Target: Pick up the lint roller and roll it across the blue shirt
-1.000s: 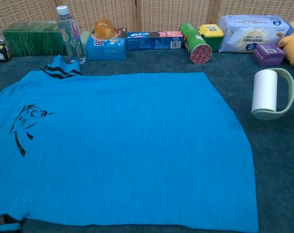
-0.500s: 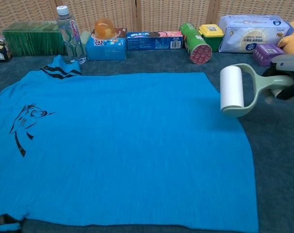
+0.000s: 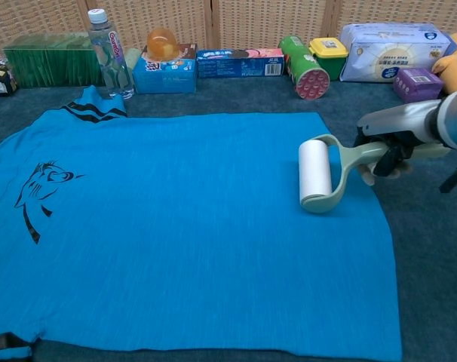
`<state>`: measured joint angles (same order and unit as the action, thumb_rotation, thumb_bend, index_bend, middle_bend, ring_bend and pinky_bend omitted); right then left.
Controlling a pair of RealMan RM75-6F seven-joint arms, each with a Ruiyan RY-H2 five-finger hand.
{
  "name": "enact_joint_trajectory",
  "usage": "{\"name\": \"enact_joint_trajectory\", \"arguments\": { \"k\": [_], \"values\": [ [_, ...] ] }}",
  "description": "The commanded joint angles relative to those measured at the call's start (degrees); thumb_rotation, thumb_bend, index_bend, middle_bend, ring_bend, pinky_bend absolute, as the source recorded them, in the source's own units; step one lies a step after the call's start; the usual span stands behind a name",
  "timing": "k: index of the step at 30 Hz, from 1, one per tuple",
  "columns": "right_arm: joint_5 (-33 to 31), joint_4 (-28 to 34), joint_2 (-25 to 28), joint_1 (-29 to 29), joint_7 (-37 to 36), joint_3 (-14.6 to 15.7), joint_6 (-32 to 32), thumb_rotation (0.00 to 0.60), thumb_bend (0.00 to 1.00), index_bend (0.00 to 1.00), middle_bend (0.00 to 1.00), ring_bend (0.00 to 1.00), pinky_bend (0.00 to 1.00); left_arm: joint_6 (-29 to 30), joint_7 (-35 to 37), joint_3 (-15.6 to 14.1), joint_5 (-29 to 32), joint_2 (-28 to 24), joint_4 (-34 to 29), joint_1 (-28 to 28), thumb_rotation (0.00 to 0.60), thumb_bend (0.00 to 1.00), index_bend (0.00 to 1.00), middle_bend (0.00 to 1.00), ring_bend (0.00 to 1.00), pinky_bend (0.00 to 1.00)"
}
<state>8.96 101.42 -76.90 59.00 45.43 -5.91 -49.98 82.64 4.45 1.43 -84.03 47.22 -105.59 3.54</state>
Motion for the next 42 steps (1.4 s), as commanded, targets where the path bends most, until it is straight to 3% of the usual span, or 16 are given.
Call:
{"name": "enact_joint_trajectory", "arguments": {
  "k": [1, 6, 12, 19, 30, 36, 42],
  "values": [
    [-19.79, 0.17, -4.18, 12.73, 12.72, 1.76, -4.59, 0.6, 1.0, 0.75, 0.79, 0.78, 1.0, -0.49, 0.73, 0.01, 0.03, -0.31, 0.3, 0.24, 0.6, 0.13, 0.0, 0.0, 0.0, 0.08],
    [-27.77, -2.89, -6.41, 16.74, 17.24, 1.15, -4.41, 0.6, 1.0, 0.75, 0.79, 0.78, 1.0, -1.97, 1.28, 0.5, 1.52, -0.64, 0.29, 1.04, 0.6, 0.13, 0.0, 0.0, 0.0, 0.08],
    [-32.11, -5.65, -9.08, 18.93, 19.45, -0.7, -3.8, 0.6, 1.0, 0.75, 0.79, 0.78, 1.0, -3.22, 1.2, 0.63, 2.29, -0.92, 0.09, 1.66, 0.6, 0.13, 0.0, 0.0, 0.0, 0.08],
    [-33.75, -7.31, -10.89, 20.35, 19.8, -3.82, -4.52, 0.6, 1.0, 0.75, 0.79, 0.78, 1.0, -3.08, 2.61, 0.59, 2.06, -1.25, 0.48, 1.57, 0.6, 0.13, 0.0, 0.0, 0.0, 0.08],
    [-35.82, -9.59, -13.96, 21.38, 22.22, -5.97, -7.11, 0.6, 1.0, 0.74, 0.79, 0.78, 1.0, -3.1, 3.59, 0.43, 1.8, -1.47, 0.84, 1.54, 0.6, 0.13, 0.0, 0.0, 0.0, 0.08],
    [-36.41, -8.51, -12.63, 21.19, 24.36, -6.16, -9.19, 0.6, 1.0, 0.74, 0.79, 0.78, 1.0, -3.16, 3.75, 0.4, 1.84, -1.52, 0.94, 1.56, 0.6, 0.13, 0.0, 0.0, 0.0, 0.08],
    [-36.22, -6.84, -9.81, 19.86, 28.32, -3.4, -11.69, 0.6, 1.0, 0.74, 0.79, 0.78, 1.0, -3.22, 3.89, 0.51, 2.22, -1.57, 0.88, 1.59, 0.6, 0.13, 0.0, 0.0, 0.0, 0.08]
  ]
}}
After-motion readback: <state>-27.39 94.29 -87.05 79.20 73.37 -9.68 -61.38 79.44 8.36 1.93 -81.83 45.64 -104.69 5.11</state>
